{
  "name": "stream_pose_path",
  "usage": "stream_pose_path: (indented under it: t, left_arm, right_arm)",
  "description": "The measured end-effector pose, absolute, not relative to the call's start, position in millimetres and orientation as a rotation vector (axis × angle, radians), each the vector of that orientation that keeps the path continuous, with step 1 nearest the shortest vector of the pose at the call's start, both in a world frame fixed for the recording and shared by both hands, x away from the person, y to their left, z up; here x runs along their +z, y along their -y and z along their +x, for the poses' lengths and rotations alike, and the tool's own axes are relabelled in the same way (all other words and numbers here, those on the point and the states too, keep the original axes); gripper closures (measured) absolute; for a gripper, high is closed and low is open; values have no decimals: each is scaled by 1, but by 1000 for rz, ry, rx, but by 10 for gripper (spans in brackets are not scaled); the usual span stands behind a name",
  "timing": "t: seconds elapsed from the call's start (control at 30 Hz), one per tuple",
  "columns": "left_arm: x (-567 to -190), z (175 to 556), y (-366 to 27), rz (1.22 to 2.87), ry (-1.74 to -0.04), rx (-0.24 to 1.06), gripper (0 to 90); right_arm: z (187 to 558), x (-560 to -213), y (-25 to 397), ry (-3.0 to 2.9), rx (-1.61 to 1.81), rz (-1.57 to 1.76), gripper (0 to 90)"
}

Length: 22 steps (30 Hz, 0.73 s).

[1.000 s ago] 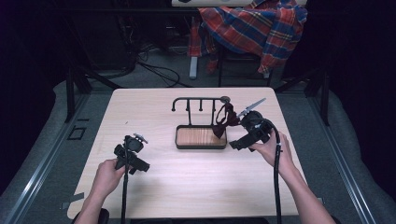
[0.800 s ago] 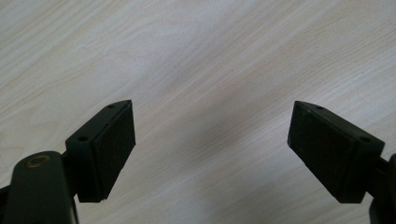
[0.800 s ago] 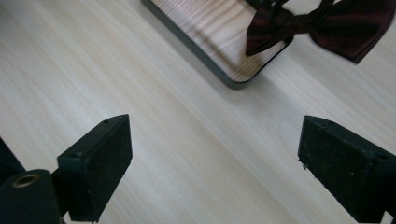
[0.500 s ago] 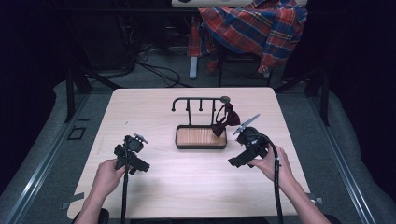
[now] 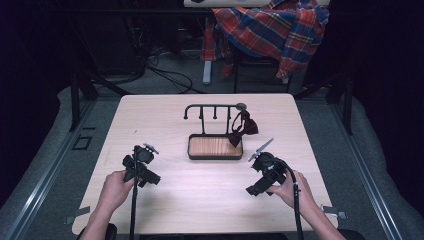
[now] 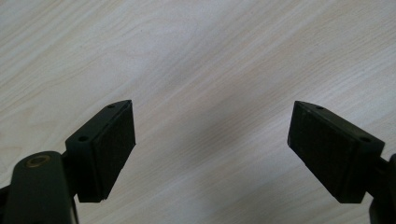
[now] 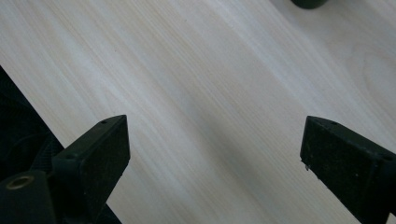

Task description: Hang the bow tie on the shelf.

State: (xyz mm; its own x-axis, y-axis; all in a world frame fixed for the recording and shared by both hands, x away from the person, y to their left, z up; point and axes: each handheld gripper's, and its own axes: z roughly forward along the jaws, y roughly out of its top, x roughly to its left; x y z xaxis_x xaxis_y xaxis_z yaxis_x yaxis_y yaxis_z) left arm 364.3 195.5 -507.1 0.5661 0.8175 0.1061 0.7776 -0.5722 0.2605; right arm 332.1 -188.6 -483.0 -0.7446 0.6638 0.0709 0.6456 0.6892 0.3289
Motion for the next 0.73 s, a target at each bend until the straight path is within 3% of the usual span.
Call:
stream_pose_path:
  t: [0.73]
  left_arm:
    - [-507,364,-193,2617,-1331,322,151]
  right_arm:
    - [324,-515,177,-2908,425,1094,85]
